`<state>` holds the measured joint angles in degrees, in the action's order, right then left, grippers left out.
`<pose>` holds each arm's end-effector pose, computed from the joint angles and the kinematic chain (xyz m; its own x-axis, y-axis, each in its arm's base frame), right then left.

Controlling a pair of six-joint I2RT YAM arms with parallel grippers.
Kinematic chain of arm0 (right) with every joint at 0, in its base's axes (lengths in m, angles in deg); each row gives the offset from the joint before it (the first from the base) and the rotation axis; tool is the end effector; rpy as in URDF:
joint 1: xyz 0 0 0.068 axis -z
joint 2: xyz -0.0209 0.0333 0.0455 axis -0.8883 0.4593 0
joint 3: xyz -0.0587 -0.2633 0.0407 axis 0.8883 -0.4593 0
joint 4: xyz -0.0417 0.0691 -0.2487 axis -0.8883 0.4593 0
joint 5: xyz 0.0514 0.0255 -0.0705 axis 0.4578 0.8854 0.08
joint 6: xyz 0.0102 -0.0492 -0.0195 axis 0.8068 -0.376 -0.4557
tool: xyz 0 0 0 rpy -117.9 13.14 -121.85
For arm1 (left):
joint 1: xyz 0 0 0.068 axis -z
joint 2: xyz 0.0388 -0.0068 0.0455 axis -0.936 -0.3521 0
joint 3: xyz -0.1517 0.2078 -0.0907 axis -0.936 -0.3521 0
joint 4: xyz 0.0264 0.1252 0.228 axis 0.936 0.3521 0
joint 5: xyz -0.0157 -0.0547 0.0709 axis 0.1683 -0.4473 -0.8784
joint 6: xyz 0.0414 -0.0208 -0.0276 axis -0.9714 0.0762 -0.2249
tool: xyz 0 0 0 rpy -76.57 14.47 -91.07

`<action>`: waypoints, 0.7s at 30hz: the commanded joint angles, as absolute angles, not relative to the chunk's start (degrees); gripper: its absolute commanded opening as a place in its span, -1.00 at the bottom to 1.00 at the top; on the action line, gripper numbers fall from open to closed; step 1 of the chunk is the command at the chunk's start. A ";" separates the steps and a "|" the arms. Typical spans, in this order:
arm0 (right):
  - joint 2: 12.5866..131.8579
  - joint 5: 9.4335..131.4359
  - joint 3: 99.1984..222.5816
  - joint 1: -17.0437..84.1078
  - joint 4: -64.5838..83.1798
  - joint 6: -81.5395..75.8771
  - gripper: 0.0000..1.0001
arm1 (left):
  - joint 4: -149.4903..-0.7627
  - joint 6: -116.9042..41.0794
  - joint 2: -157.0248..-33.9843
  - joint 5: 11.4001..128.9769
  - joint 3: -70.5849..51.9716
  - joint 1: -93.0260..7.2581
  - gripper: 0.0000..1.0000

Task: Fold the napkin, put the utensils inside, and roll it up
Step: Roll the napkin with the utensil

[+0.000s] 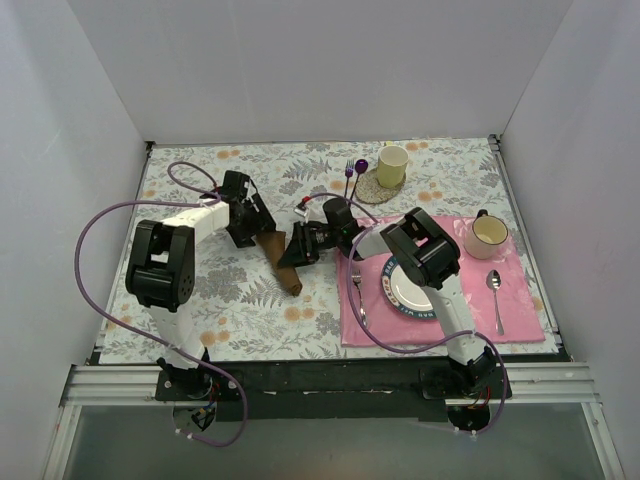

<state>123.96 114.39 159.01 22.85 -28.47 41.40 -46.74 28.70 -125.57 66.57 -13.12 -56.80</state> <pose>0.3402 0.3197 0.0920 -0.9237 -0.1410 -0.3563 -0.3786 0.1930 0.9052 0.3614 -0.0837 0.1699 -0.4257 -0.9046 -0.0208 -0.8026 0.3881 -0.4531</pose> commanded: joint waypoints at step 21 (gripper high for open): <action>107.77 46.53 170.42 2.63 15.83 -14.48 0.65 | -38.31 23.37 -130.49 64.82 -6.59 -56.46 -0.64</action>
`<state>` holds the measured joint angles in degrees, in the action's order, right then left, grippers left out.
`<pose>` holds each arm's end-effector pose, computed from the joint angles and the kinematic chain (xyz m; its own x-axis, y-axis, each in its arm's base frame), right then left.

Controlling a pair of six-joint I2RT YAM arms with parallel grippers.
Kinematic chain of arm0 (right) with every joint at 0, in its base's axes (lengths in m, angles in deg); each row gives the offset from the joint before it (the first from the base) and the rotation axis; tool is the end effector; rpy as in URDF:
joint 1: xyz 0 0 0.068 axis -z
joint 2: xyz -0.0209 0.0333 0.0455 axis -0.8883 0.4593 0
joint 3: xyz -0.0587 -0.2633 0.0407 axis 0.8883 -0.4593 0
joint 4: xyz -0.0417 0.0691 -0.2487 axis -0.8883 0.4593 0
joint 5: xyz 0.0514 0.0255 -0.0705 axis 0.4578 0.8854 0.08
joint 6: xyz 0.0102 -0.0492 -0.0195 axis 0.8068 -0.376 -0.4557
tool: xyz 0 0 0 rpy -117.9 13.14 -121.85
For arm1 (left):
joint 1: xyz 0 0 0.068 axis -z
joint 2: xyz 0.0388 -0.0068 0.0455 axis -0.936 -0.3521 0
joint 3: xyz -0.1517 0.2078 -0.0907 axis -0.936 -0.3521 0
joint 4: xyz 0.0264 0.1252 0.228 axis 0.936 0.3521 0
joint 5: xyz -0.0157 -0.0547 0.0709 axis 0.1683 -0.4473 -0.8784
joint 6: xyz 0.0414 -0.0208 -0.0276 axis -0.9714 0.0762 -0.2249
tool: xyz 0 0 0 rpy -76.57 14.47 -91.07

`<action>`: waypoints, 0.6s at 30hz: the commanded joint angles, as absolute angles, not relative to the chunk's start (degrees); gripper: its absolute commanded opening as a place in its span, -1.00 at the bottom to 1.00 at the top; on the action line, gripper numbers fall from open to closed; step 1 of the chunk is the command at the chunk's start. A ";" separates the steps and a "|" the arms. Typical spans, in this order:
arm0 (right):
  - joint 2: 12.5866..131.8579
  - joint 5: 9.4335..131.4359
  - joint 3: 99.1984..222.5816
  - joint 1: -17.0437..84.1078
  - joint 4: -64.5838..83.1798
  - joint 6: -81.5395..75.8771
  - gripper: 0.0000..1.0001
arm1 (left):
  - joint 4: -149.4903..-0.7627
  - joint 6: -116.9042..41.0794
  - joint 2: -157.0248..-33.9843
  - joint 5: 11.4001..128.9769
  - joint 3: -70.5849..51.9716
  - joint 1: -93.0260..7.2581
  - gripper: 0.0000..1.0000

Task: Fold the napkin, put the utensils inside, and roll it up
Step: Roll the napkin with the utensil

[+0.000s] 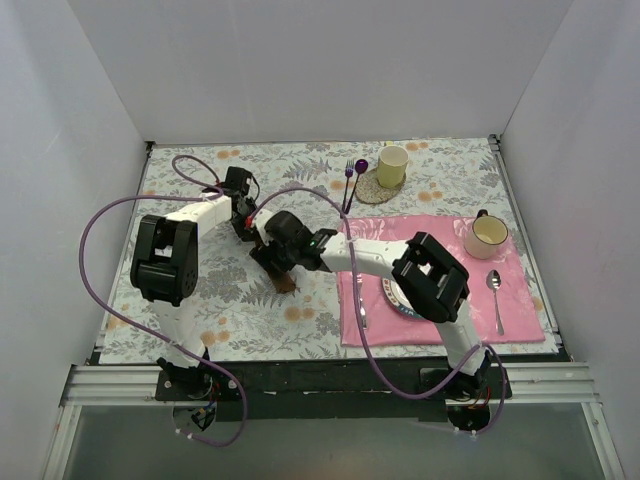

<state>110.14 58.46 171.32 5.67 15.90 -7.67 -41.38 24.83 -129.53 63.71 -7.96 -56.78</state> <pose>0.2584 0.3926 0.1909 -0.3786 -0.5198 -0.7658 -0.7921 0.6100 -0.0224 0.3737 -0.0847 0.1660 -0.4649 -0.8822 -0.0755 -0.8064 0.4570 -0.3752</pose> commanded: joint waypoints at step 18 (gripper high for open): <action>113.40 51.45 170.07 1.48 14.06 -10.09 0.25 | -37.60 23.19 -131.46 67.38 -6.33 -56.55 -0.70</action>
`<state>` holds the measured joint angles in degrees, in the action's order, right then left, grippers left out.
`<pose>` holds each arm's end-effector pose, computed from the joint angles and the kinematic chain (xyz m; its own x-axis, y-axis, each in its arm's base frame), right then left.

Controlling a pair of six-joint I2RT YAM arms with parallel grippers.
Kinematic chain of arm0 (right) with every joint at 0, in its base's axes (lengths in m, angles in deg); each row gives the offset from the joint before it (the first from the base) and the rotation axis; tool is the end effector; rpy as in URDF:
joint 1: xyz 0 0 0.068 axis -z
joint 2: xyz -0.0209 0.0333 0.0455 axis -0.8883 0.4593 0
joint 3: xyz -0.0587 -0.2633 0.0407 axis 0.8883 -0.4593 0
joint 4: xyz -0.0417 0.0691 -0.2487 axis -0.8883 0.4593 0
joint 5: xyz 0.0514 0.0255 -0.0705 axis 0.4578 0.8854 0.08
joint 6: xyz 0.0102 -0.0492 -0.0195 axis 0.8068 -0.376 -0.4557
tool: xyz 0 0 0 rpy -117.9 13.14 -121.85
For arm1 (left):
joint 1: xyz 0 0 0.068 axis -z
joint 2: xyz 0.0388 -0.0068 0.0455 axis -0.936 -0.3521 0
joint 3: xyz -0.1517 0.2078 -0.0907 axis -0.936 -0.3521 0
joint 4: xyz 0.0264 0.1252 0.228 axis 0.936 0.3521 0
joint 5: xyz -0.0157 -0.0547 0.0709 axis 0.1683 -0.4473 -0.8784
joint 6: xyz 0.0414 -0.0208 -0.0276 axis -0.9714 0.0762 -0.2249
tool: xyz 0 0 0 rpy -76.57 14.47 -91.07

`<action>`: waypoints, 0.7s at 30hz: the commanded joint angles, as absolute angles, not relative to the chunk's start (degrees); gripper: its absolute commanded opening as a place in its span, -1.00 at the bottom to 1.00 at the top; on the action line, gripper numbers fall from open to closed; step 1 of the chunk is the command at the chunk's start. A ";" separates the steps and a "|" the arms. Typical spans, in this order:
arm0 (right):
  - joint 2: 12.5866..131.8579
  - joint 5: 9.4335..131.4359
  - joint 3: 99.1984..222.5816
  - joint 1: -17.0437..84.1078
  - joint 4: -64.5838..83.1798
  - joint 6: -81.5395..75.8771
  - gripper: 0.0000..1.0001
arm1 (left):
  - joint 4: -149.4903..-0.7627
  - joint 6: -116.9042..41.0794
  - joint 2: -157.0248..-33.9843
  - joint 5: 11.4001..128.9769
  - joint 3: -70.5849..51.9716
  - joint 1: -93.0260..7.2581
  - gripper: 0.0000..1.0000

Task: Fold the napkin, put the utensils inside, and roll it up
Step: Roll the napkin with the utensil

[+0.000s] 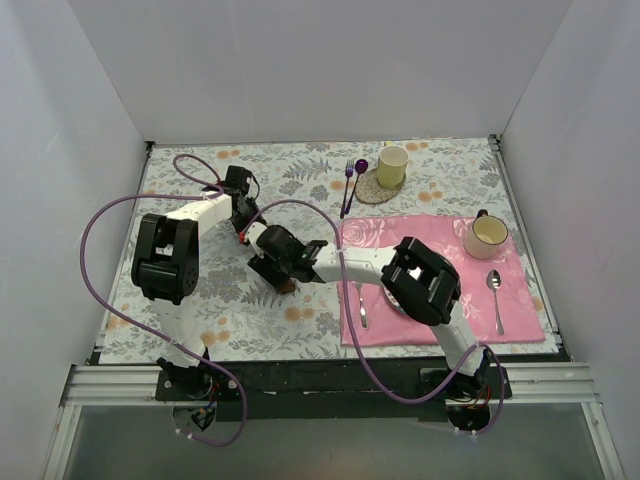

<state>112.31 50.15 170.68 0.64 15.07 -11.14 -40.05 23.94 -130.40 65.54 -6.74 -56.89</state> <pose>0.2280 0.4125 0.1720 -0.2939 -0.6077 -0.7378 -0.7934 0.5855 -0.1662 0.3762 -0.0857 0.1654 -0.4876 -0.8718 -0.0481 -0.8030 0.4694 -0.3673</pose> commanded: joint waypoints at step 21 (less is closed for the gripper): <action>119.19 112.44 157.07 20.91 -20.95 30.93 -0.40 | -44.18 25.56 -115.90 66.84 -16.07 -56.99 0.36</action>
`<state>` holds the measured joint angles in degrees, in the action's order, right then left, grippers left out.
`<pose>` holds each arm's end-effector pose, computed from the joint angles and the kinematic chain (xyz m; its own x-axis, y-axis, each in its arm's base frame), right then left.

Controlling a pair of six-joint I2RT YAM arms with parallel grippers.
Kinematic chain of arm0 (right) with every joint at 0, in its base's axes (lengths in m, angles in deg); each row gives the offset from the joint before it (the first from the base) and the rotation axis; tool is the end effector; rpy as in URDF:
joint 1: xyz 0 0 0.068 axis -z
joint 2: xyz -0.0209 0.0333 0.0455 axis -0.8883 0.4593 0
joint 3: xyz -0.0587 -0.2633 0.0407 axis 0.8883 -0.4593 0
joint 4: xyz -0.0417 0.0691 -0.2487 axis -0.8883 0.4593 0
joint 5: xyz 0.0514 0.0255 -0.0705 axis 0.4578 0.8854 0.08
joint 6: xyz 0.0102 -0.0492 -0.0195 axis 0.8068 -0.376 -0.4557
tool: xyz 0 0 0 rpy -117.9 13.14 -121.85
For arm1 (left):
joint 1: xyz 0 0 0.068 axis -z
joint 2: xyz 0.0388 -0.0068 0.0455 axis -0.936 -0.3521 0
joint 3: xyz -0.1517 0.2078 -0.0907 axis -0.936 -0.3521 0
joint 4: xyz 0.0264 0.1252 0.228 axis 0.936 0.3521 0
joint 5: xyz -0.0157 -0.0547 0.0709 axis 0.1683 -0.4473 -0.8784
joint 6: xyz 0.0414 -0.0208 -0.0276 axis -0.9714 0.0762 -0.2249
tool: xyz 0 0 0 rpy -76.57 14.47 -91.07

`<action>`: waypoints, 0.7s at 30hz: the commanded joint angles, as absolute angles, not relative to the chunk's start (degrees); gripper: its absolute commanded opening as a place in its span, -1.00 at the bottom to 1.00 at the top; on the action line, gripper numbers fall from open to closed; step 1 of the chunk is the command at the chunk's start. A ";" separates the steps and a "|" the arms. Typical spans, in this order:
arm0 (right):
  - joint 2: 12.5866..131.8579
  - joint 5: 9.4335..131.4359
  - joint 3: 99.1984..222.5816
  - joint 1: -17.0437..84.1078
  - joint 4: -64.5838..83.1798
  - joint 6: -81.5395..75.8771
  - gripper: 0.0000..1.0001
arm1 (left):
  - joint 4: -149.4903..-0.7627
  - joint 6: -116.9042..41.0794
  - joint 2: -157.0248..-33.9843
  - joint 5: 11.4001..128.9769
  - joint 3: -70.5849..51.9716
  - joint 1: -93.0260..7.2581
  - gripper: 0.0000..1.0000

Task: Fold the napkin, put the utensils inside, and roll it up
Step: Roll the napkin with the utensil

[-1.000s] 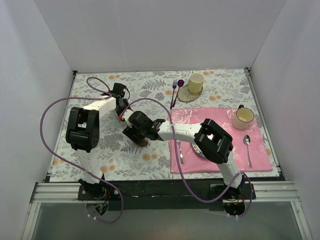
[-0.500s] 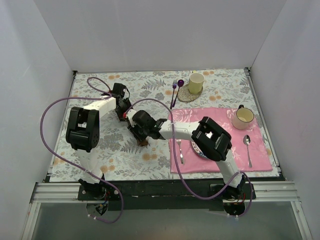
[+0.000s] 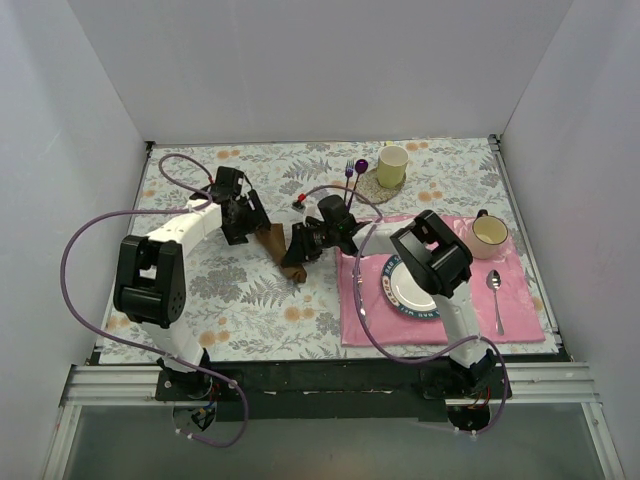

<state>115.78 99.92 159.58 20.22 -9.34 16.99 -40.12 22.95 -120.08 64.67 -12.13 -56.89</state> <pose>0.3245 0.3257 0.1258 -0.7622 -0.2127 -0.6114 -0.6410 0.3797 0.6670 0.3471 -0.0787 0.2021 -0.4895 -0.8670 -0.0936 -0.7619 0.4774 -0.4377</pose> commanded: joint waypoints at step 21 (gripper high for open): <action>123.86 116.41 155.21 23.81 -33.68 45.92 -0.30 | -50.01 28.91 -122.14 67.99 -18.64 -56.99 -0.52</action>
<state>123.56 115.26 155.30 23.55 -34.50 46.12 -50.63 29.01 -120.52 69.63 -19.72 -56.89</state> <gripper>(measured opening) 0.323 0.294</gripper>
